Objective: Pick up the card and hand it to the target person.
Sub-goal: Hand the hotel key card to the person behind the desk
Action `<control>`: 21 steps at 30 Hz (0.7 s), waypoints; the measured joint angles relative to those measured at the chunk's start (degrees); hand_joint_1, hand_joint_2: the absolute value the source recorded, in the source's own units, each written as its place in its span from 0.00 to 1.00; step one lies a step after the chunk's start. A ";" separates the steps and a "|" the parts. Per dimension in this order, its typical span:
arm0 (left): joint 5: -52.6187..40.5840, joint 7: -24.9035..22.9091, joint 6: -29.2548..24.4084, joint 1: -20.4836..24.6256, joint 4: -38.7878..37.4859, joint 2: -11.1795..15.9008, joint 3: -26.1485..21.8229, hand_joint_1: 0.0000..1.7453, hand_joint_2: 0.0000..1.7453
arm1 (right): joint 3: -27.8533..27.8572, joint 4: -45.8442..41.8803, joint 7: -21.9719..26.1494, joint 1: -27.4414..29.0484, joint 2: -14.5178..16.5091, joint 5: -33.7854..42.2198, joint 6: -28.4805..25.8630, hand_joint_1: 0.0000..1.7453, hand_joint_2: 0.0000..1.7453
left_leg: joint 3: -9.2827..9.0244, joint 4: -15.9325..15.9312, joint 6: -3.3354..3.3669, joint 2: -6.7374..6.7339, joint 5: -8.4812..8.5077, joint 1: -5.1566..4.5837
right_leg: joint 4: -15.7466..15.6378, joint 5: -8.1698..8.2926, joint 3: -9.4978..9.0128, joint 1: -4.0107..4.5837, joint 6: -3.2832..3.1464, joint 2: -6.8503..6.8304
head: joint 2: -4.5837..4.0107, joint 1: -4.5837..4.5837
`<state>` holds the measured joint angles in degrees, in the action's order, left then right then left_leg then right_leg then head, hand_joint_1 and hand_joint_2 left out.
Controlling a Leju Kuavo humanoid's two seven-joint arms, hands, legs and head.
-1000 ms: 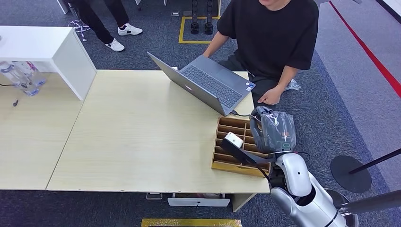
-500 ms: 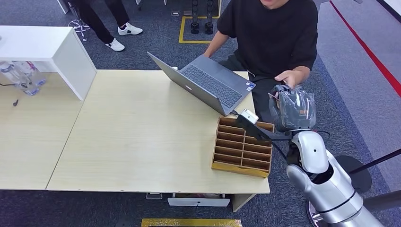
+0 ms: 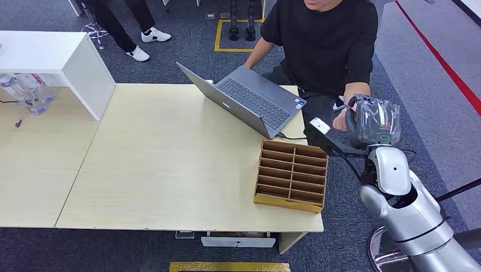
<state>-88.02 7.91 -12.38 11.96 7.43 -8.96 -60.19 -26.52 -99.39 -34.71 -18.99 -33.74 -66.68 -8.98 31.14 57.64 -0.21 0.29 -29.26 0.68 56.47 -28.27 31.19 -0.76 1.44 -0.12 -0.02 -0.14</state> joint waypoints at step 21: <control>0.00 -0.06 0.20 0.06 0.00 -0.09 0.20 0.00 0.00 | -1.22 3.33 -0.14 0.21 -1.32 -1.08 6.88 0.00 1.00 | 0.00 0.00 0.00 0.00 0.00 0.00 | 0.00 0.00 0.00 0.00 0.00 0.00 | 0.00 0.00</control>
<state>-88.02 7.85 -12.17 12.02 7.43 -9.05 -60.00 -27.74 -96.07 -34.85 -18.78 -35.06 -67.76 -2.10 31.15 57.64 -0.20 0.29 -29.26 0.68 56.47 -28.27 31.19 -0.76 1.44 -0.12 -0.02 -0.14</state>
